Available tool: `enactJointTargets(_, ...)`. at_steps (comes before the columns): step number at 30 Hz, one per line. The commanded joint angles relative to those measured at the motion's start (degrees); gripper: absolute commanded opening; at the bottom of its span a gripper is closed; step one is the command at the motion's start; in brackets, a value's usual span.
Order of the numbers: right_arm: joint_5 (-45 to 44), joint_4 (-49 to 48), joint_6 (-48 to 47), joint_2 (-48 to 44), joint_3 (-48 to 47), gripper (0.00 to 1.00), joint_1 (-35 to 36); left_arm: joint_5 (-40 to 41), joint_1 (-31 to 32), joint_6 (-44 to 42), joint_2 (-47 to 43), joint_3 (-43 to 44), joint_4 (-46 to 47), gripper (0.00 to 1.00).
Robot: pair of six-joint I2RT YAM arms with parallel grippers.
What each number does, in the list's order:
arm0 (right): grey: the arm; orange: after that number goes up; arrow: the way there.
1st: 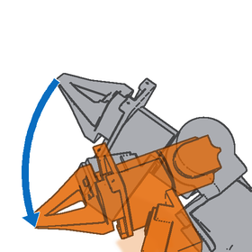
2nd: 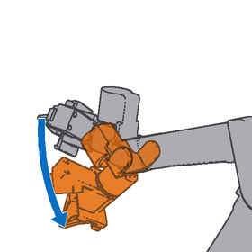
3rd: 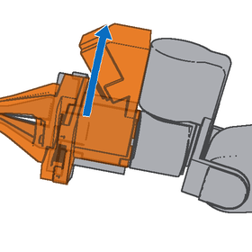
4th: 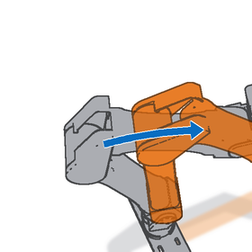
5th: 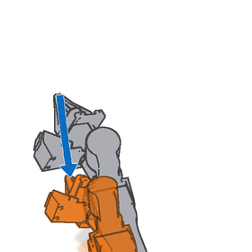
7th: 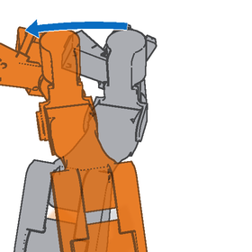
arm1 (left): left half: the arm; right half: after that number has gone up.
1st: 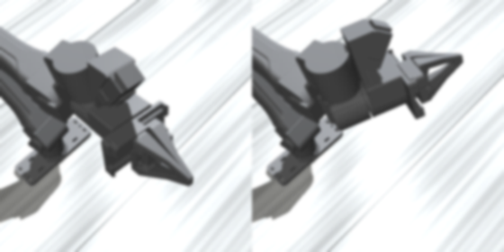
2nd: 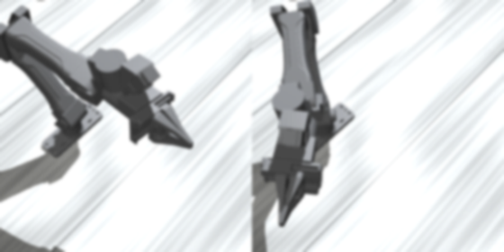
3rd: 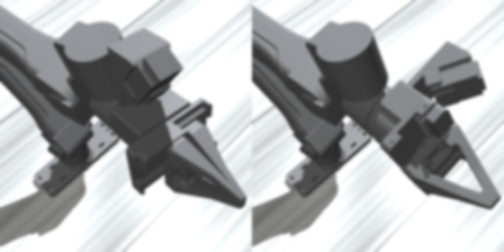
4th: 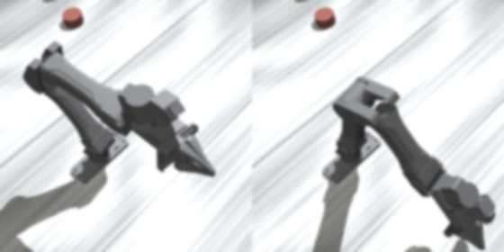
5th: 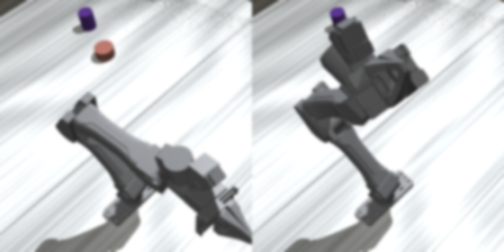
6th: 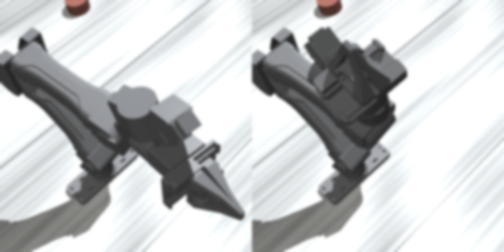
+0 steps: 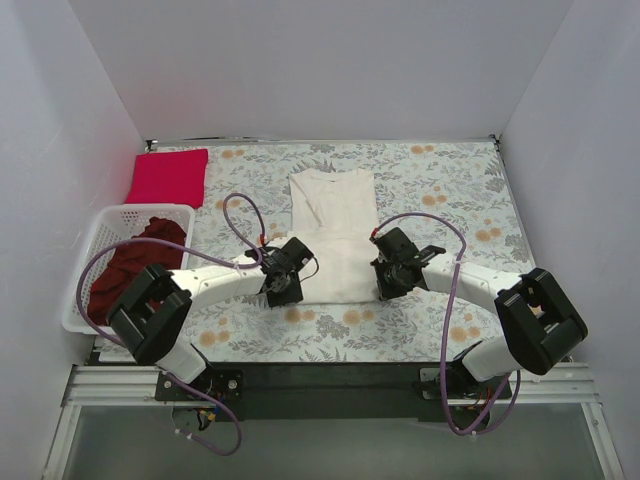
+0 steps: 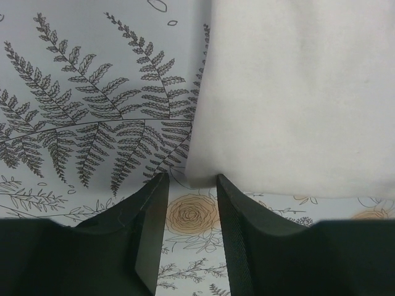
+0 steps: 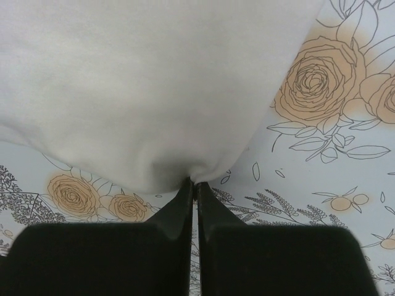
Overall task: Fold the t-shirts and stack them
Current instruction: Fold the tshirt
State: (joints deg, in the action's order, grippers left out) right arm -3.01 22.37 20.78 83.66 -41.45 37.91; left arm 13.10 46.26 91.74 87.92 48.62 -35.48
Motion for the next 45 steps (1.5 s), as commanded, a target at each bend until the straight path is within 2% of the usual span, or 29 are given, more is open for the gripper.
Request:
enactJointTargets(1, -0.8, 1.0, -0.6, 6.4, 6.8, 0.01, 1.2, 2.1, 0.3, 0.0, 1.5, 0.9, 1.4, 0.35)
enactJointTargets(5, -0.5, 1.0, -0.6, 6.3, 7.0, 0.01, 1.2, 1.9, 0.3, -0.6, 4.3, 1.6, 1.8, 0.31)
enactJointTargets(10, -0.4, 1.1, -0.5, 5.5, 7.5, 0.01, 1.3, 0.6, 0.4, -0.6, 5.0, 0.9, 1.8, 0.20)
enactJointTargets(14, -0.4, 1.2, -0.6, 5.5, 7.4, 0.01, 1.2, -0.3, 0.4, -0.6, 4.7, 0.1, 1.8, 0.02)
enactJointTargets(21, 0.5, 7.4, 1.4, 1.2, 8.2, 0.01, 4.3, -3.0, 2.7, 1.0, 0.8, -3.6, -2.7, 0.00)
enactJointTargets(24, 5.8, 13.6, 3.4, -4.1, 9.8, 0.01, 9.5, -5.5, 8.2, 6.1, -3.3, -6.4, -8.8, 0.00)
enactJointTargets(25, 8.3, 15.1, 5.9, -7.2, 10.1, 0.01, 11.4, -6.3, 11.8, 7.6, -6.6, -7.0, -10.5, 0.00)
enactJointTargets(31, 14.2, 26.7, 18.8, -19.7, 9.2, 0.01, 26.9, -11.7, 26.6, 25.4, -20.1, -6.1, -26.5, 0.00)
enactJointTargets(34, 15.0, 30.3, 23.4, -24.2, 7.9, 0.01, 29.7, -13.0, 29.4, 31.5, -23.7, -5.8, -29.3, 0.00)
enactJointTargets(37, 9.3, 33.9, 23.4, -25.8, 2.0, 0.01, 28.3, -9.1, 27.8, 30.7, -26.1, -3.1, -30.6, 0.00)
enactJointTargets(41, 3.4, 38.1, 16.9, -22.2, -7.6, 0.01, 22.0, -9.0, 16.5, 19.5, -26.0, 1.1, -28.7, 0.00)
enactJointTargets(45, 3.3, 38.5, 10.9, -20.1, -15.2, 0.01, 14.8, -8.4, 8.3, 11.6, -25.2, 7.0, -26.6, 0.00)
